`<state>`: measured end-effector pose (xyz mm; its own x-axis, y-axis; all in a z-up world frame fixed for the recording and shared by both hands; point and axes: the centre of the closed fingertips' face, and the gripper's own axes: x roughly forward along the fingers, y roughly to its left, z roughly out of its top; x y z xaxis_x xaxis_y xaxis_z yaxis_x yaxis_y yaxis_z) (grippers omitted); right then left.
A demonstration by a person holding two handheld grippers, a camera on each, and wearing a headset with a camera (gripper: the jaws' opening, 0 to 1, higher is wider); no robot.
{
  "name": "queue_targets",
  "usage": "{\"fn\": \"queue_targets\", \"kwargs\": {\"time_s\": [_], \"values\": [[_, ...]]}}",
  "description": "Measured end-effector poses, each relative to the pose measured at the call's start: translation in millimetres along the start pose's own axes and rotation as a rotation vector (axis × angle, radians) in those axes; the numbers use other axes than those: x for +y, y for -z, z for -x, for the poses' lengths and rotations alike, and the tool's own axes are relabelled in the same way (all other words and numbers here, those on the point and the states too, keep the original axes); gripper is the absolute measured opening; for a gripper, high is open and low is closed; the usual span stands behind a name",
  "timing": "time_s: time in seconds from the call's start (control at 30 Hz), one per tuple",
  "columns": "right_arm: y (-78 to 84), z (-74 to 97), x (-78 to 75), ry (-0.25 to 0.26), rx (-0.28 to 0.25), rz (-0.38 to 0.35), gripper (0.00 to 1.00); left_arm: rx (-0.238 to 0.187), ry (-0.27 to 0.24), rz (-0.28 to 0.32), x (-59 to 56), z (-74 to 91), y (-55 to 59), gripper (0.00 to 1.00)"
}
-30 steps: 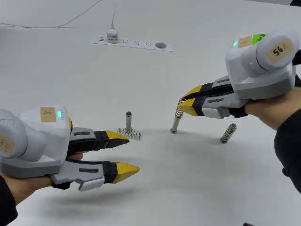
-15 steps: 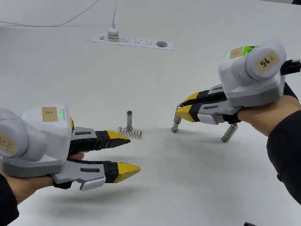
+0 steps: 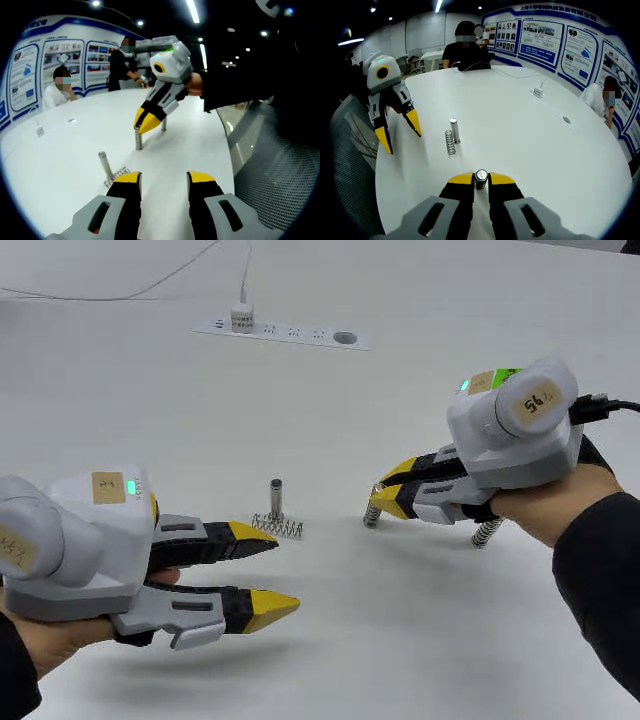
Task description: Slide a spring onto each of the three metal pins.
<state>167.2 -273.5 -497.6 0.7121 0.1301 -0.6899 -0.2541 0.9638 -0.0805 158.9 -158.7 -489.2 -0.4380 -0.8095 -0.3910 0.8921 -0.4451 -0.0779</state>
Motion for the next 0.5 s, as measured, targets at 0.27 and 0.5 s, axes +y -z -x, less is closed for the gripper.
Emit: {"fn": "queue_targets", "kwargs": {"time_s": [0.27, 0.5], "values": [[3.6, -3.3, 0.8, -0.004, 0.008, -0.003, 0.12, -0.001, -0.003, 0.001, 0.0, 0.6, 0.1, 0.37], [4.4, -2.4, 1.7, -0.005, 0.007, -0.004, 0.15, -0.003, -0.003, 0.0, -0.2, 0.8, -0.9, 0.37]]}}
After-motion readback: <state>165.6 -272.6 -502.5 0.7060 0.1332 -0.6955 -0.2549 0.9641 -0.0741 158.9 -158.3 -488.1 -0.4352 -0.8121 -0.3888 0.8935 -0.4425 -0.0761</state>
